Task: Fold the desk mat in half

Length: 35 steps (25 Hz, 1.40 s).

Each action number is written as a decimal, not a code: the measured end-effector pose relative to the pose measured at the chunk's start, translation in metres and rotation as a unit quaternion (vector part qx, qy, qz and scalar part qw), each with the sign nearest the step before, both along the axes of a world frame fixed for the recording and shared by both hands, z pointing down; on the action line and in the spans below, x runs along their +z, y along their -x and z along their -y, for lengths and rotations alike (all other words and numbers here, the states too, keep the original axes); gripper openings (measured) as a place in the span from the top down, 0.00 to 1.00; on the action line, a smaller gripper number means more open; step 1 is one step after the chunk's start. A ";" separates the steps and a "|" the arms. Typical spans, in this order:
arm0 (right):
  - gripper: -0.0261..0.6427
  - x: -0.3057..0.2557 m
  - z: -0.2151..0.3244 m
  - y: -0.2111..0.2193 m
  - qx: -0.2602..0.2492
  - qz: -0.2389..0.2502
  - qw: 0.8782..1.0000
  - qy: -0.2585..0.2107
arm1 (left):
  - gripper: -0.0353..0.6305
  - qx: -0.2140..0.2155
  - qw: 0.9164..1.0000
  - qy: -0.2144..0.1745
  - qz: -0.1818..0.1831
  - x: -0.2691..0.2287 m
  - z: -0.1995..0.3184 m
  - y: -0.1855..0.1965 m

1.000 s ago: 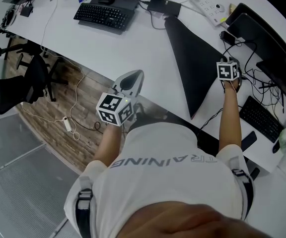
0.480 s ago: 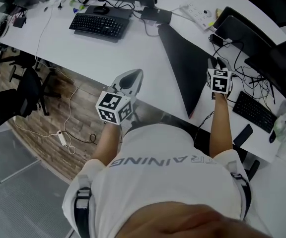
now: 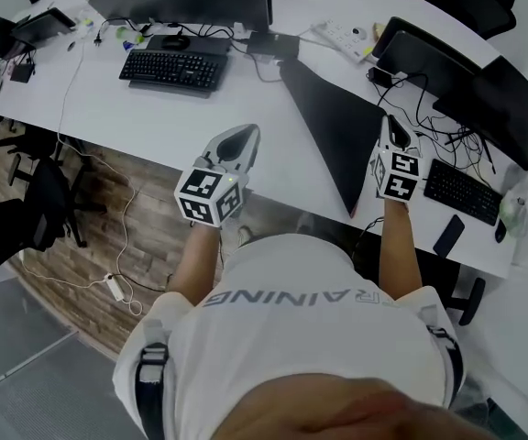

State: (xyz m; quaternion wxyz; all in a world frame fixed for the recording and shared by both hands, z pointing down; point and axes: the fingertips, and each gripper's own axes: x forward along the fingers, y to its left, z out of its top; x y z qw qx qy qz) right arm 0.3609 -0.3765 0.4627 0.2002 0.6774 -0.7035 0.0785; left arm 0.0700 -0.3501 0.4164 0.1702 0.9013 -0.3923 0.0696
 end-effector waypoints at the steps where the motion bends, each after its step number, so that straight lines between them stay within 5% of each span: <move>1: 0.91 -0.007 -0.006 0.004 0.000 0.005 1.000 -0.007 | 0.91 0.003 1.000 -0.003 -0.002 -0.003 0.000 0.001; 16: 0.92 -0.105 -0.081 0.050 0.003 0.039 0.993 -0.108 | 0.91 0.056 0.997 -0.055 -0.015 -0.037 -0.009 -0.005; 35: 0.92 -0.107 -0.099 0.053 0.005 0.053 0.992 -0.116 | 0.91 0.076 0.994 -0.071 -0.013 -0.049 -0.020 -0.014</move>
